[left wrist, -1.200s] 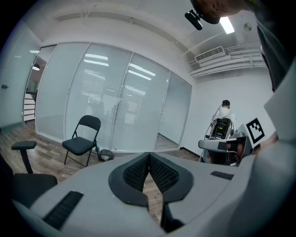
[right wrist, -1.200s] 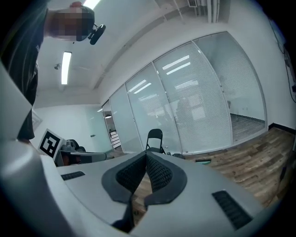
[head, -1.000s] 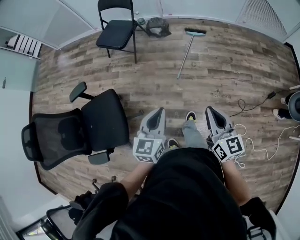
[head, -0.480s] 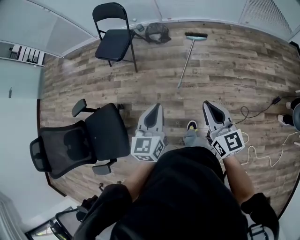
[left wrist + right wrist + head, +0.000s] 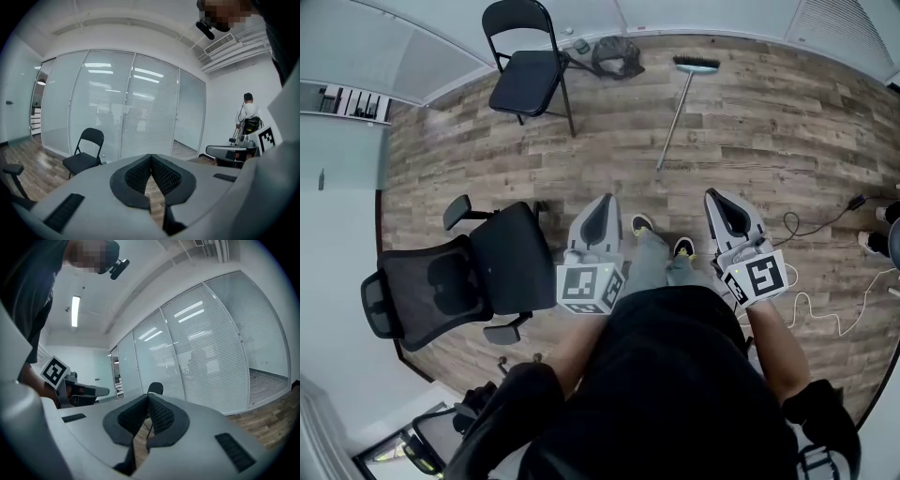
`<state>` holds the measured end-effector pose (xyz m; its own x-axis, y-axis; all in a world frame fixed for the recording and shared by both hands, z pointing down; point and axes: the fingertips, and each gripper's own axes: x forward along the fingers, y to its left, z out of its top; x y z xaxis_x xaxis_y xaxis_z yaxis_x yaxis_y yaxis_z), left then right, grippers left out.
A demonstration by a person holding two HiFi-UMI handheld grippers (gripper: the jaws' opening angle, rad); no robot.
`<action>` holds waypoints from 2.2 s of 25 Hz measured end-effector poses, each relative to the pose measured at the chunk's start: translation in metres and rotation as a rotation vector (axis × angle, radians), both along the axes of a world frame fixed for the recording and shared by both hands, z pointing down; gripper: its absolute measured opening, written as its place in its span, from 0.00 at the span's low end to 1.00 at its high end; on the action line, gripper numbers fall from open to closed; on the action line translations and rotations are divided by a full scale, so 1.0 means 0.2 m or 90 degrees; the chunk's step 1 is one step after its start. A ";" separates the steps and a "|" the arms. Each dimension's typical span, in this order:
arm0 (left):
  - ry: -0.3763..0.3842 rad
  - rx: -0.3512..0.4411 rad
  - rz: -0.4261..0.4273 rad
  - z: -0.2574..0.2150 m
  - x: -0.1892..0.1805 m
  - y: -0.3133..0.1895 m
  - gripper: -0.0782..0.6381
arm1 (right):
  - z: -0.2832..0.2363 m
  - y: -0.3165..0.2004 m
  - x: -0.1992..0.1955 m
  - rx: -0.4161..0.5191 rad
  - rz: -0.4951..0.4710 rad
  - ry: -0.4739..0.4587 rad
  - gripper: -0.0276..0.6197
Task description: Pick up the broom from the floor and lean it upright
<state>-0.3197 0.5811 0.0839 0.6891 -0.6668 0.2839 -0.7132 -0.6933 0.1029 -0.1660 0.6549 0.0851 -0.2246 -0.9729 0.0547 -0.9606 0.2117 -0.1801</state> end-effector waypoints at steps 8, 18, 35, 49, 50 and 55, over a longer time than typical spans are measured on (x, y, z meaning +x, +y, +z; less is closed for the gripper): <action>-0.008 0.022 0.017 0.01 0.04 -0.18 0.14 | 0.02 -0.19 0.03 -0.013 0.007 0.009 0.07; 0.009 -0.010 0.023 0.11 0.07 -0.67 0.14 | 0.08 -0.71 0.03 -0.047 0.005 0.016 0.07; 0.052 -0.038 0.063 0.24 0.15 -1.47 0.14 | 0.14 -1.52 -0.03 -0.099 -0.036 0.121 0.07; -0.023 -0.098 -0.001 0.70 0.26 -1.73 0.14 | 0.69 -1.95 0.10 -0.211 -0.246 0.234 0.07; -0.030 -0.107 -0.015 0.74 0.26 -1.73 0.14 | 0.75 -1.97 0.10 -0.220 -0.276 0.246 0.07; -0.047 -0.150 -0.068 0.98 0.32 -1.77 0.14 | 1.06 -2.09 0.08 -0.254 -0.385 0.280 0.07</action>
<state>-0.2556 0.2275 0.2806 0.5896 -0.6445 0.4868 -0.7929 -0.5769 0.1965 -0.1490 0.2368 0.2980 -0.5785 -0.5809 0.5726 -0.7023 0.7118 0.0126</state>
